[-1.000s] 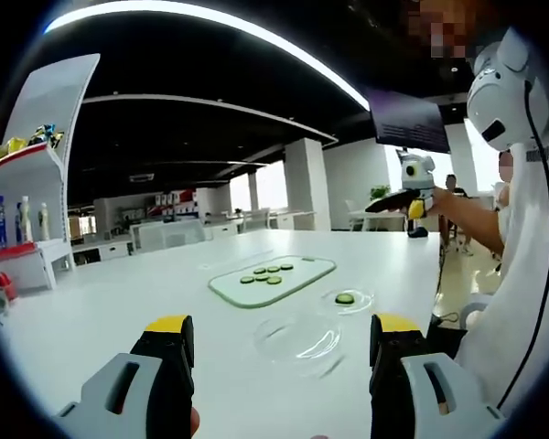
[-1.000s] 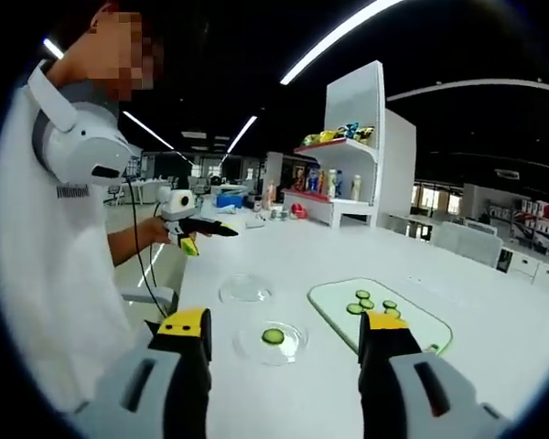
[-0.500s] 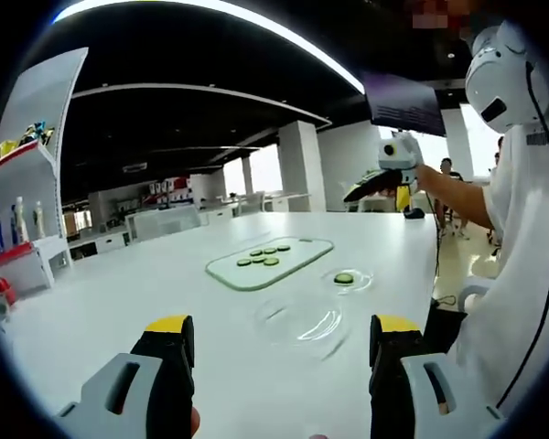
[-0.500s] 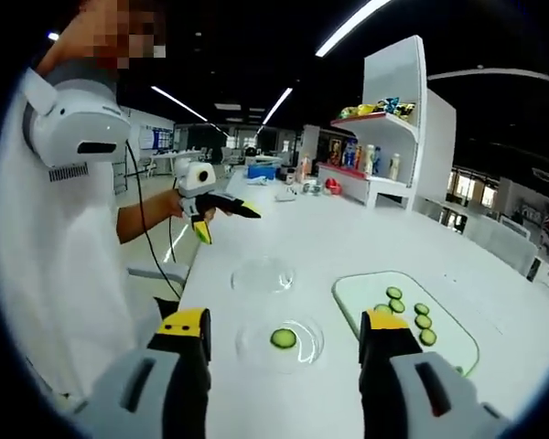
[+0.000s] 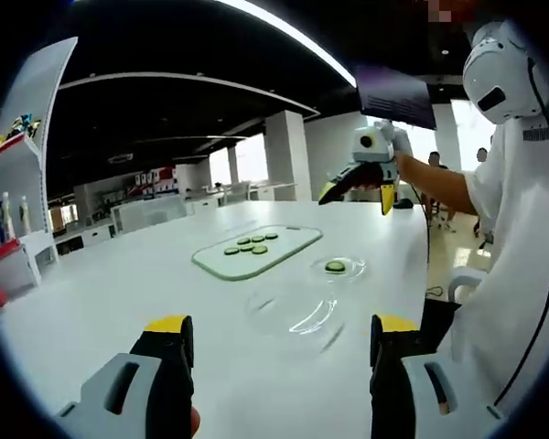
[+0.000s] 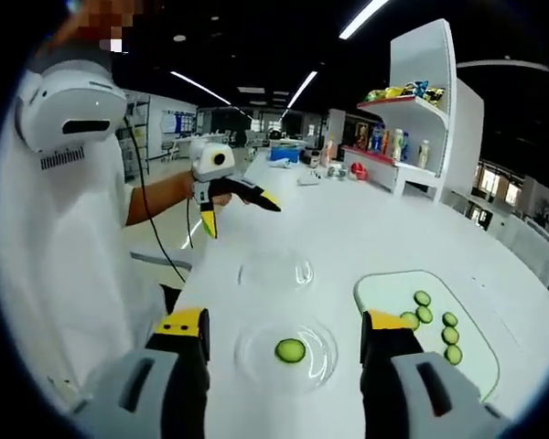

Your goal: Open the petri dish lid, add cucumber slices into the petri dish, and close the lid

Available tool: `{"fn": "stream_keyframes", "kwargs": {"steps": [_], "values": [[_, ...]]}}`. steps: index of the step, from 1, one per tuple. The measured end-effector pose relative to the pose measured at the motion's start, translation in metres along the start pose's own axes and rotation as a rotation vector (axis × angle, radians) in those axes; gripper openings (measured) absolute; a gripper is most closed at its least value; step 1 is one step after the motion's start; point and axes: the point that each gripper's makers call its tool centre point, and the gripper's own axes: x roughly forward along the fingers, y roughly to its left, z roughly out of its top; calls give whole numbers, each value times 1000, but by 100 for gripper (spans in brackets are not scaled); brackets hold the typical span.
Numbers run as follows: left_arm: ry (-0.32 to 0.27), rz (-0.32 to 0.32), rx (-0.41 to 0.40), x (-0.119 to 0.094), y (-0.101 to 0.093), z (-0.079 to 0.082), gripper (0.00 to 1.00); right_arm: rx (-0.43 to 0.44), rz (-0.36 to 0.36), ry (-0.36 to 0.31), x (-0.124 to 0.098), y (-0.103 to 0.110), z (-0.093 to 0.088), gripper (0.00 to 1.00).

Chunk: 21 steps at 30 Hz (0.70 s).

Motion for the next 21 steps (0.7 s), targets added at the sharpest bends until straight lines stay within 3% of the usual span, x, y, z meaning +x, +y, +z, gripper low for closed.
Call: {"fn": "stream_keyframes", "kwargs": {"steps": [12, 21], "values": [[64, -87, 39, 10, 1, -7, 79, -4, 67, -5, 39, 8, 10, 66], [93, -183, 54, 25, -4, -12, 80, -10, 64, 30, 69, 14, 4, 67]]}}
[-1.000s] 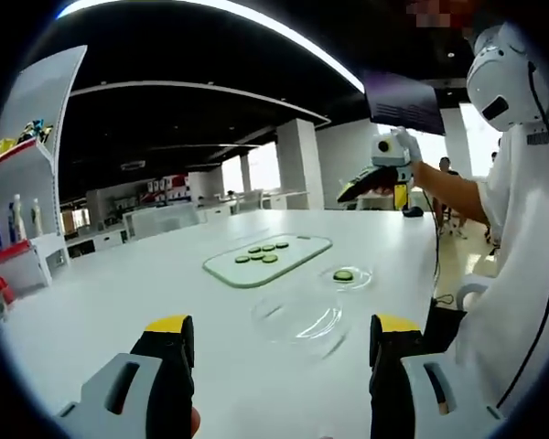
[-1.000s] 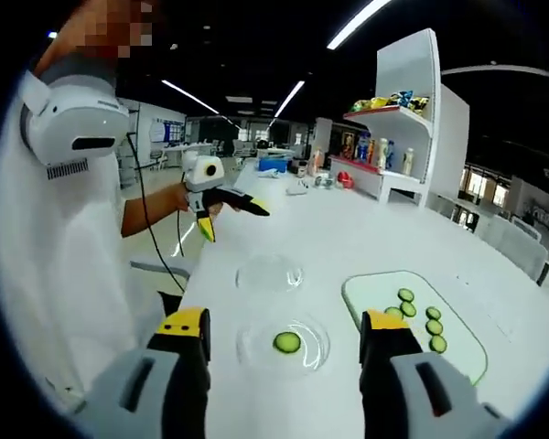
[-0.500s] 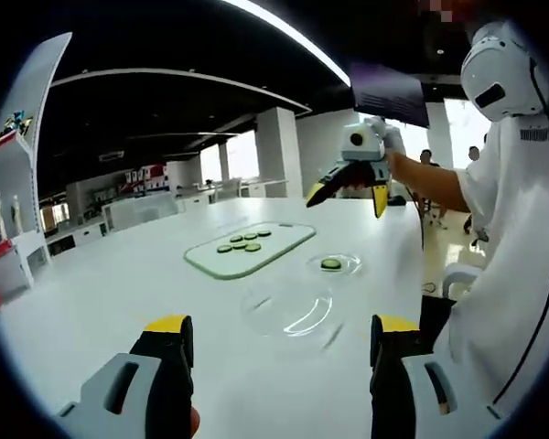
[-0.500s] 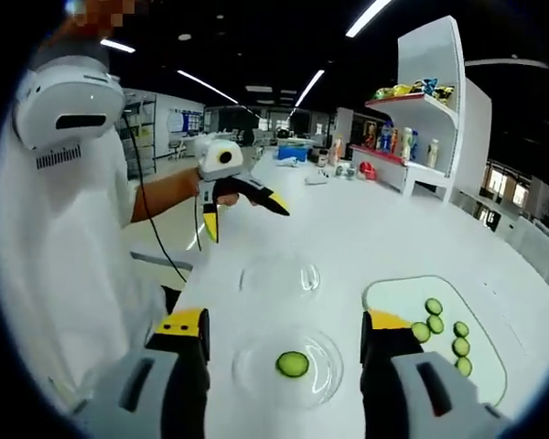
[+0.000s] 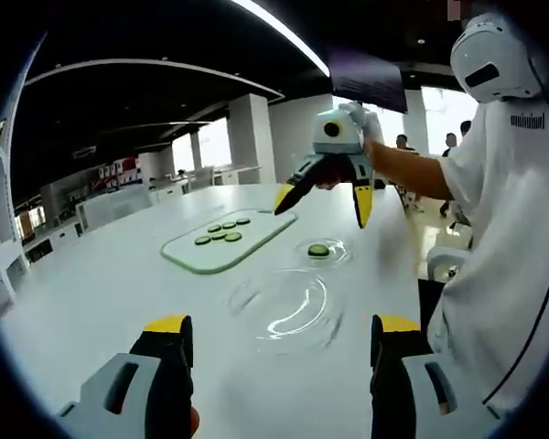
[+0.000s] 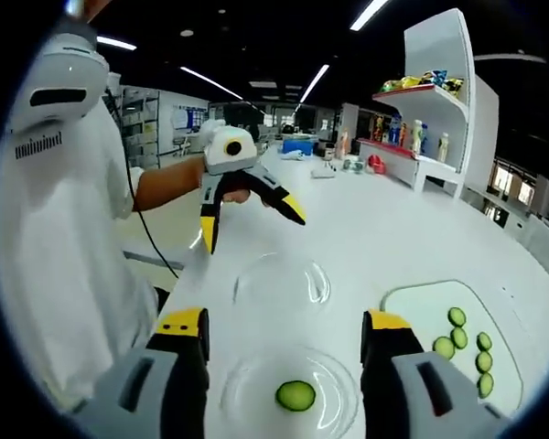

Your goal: Open the petri dish lid, add cucumber slices into the petri dish, and close the lid

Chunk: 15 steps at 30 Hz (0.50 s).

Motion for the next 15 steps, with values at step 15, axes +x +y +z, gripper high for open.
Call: {"fn": "stream_keyframes", "kwargs": {"steps": [15], "values": [[30, -81, 32, 12, 1, -3, 80, 5, 16, 41, 27, 3, -3, 67]]}}
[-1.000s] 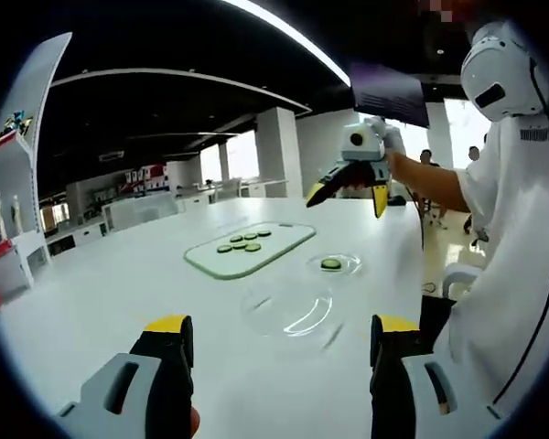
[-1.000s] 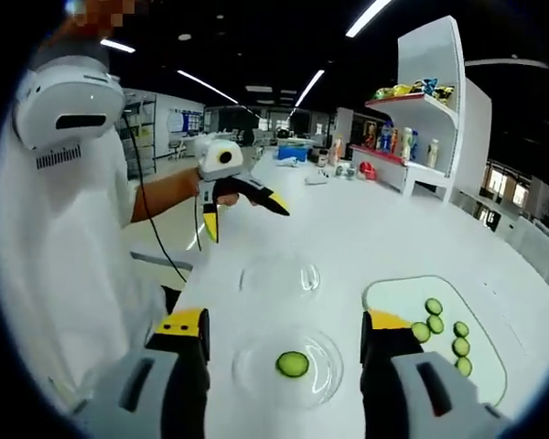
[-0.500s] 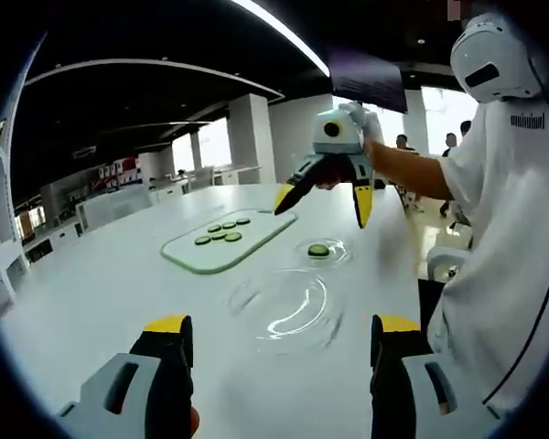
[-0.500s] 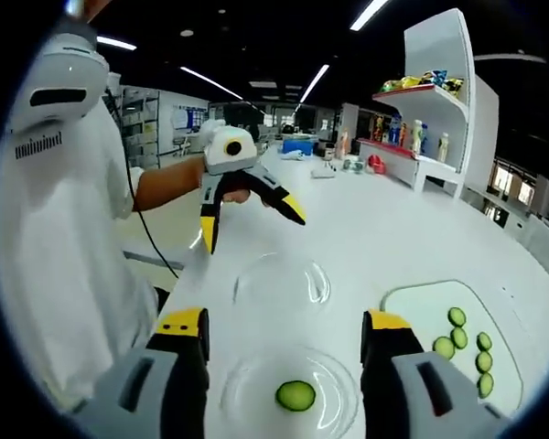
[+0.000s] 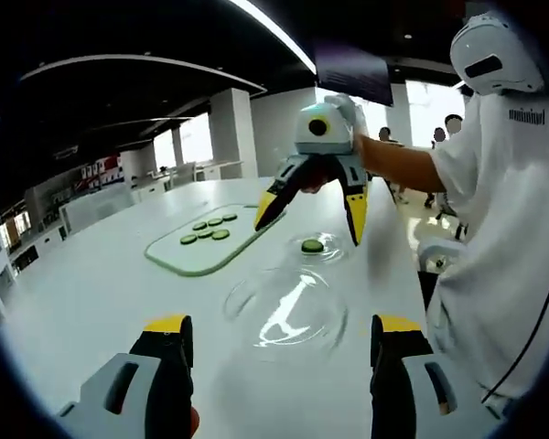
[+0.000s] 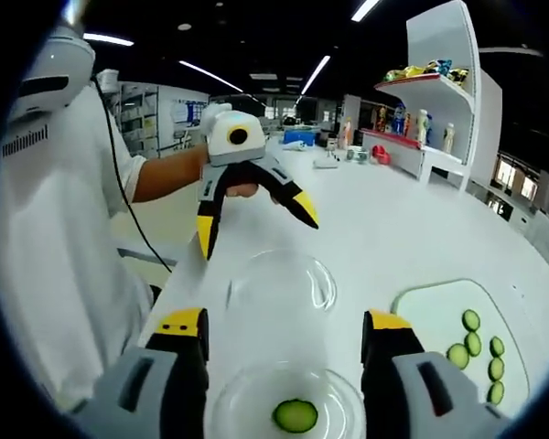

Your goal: Open the petri dish lid, add cucumber slices into the petri dish, and close the lid

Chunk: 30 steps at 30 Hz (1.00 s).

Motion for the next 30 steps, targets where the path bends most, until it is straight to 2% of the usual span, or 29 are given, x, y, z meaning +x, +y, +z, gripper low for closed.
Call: {"fn": "stream_keyframes", "kwargs": {"steps": [5, 9, 15, 30], "values": [[14, -25, 3, 5, 2, -3, 80, -11, 15, 30, 13, 1, -3, 66], [33, -42, 13, 10, 2, -6, 80, -13, 27, 35, 22, 2, -2, 68], [43, -60, 21, 15, 7, -7, 80, -39, 39, 84, 32, 1, -10, 70], [73, -111, 26, 28, 7, -16, 80, -42, 94, 103, 50, 1, -13, 71]]}}
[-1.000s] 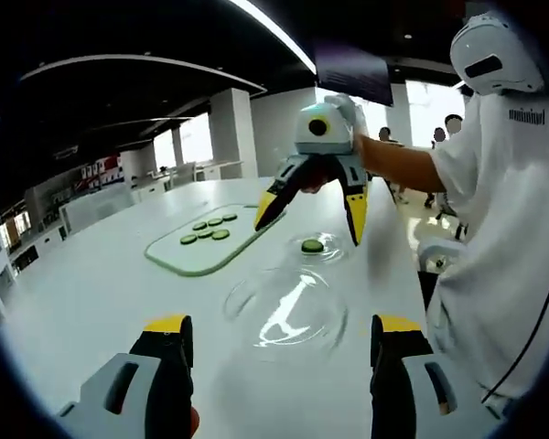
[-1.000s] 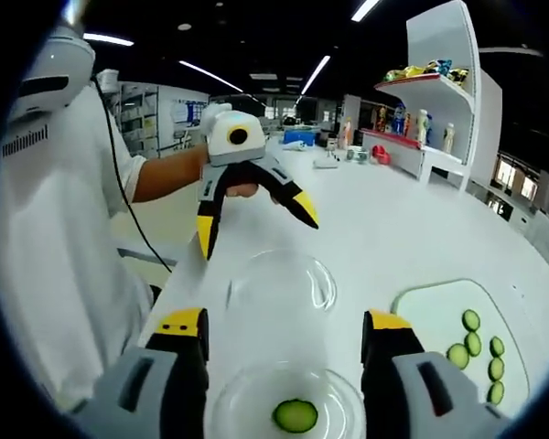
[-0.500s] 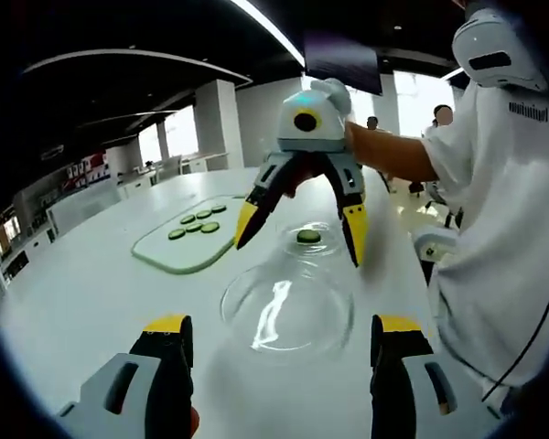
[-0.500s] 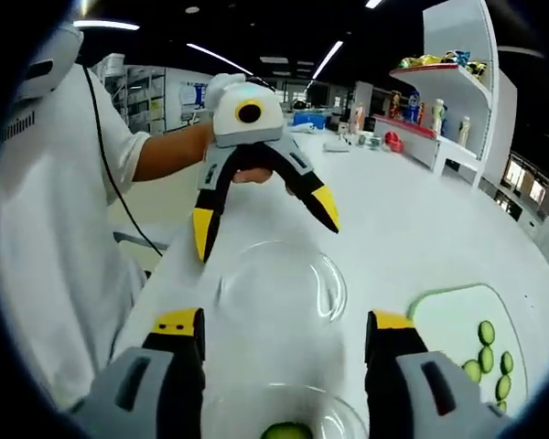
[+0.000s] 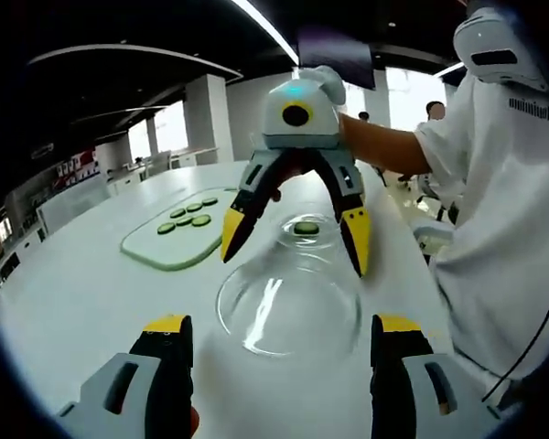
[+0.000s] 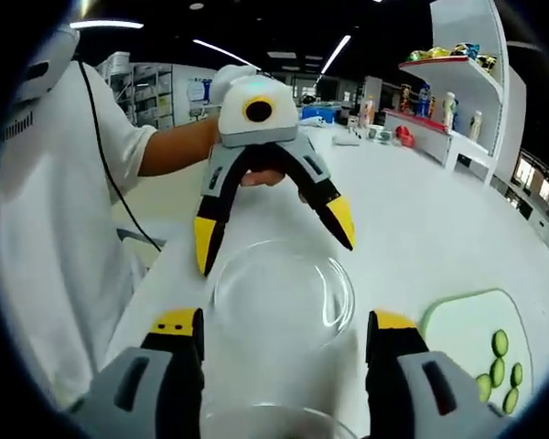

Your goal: Open the petri dish lid, add cucumber slices into the petri dish, and close the lid

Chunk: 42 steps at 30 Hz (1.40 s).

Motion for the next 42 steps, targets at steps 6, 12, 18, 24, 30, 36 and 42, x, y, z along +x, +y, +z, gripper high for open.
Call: {"fn": "stream_keyframes", "kwargs": {"steps": [6, 12, 18, 24, 30, 36, 42], "values": [[7, -12, -2, 4, 2, -2, 80, -1, 16, -4, 7, -2, -1, 72], [6, -24, -9, 9, 1, -3, 80, -2, 19, -13, 9, -3, 0, 72], [2, -26, -14, 9, 3, -3, 80, -3, 26, -16, 12, -3, 0, 72], [-5, -24, -20, 10, 5, -2, 79, -4, 35, -19, 14, -4, 0, 72], [-14, -34, -27, 12, 4, 0, 76, 0, 41, -20, 16, -3, 0, 71], [-16, -47, -34, 15, 2, 0, 71, 5, 43, -18, 17, -2, -1, 68], [-14, -68, -47, 16, -2, -1, 67, 5, 40, -16, 18, -2, -1, 68]]}}
